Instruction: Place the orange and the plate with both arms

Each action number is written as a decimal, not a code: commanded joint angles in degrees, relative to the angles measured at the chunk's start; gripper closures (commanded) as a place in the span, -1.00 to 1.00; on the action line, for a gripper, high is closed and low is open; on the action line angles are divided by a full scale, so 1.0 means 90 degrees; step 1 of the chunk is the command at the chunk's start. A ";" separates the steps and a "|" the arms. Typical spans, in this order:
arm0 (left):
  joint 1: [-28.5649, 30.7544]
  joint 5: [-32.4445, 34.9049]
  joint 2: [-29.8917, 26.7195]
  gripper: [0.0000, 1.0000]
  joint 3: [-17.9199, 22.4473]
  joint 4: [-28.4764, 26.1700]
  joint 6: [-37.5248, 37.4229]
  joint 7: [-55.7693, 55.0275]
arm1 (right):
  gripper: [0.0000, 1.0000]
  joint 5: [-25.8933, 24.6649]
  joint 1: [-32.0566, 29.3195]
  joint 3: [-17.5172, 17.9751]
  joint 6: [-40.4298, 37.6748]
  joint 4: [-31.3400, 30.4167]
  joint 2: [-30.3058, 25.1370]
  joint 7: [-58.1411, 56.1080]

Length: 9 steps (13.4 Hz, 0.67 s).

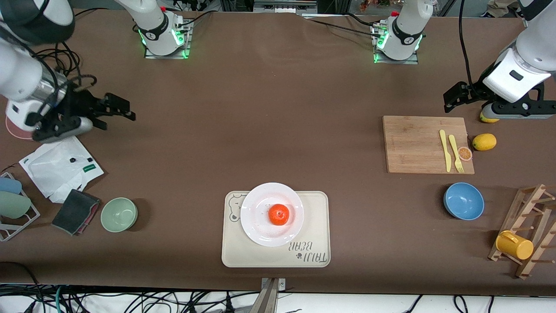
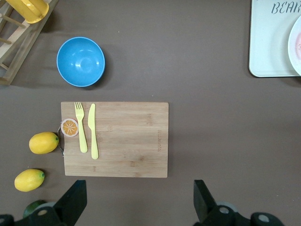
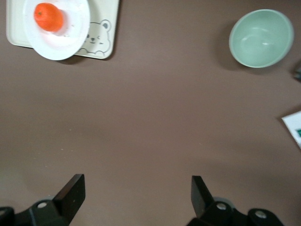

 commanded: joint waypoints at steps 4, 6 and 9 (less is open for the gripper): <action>-0.0008 0.0005 -0.0042 -1.00 0.0007 -0.0005 -0.0035 0.0073 | -1.00 -0.1117 0.0013 0.0314 -0.0893 0.0545 -0.0360 0.0771; -0.0008 0.0005 -0.0042 -1.00 0.0007 -0.0005 -0.0035 0.0073 | -1.00 -0.1292 0.0013 0.0353 -0.1050 0.0693 -0.0340 0.0792; -0.0008 0.0005 -0.0032 -1.00 0.0007 -0.0005 -0.0035 0.0073 | -1.00 -0.1313 0.0004 0.0412 -0.1080 0.0703 -0.0340 0.0811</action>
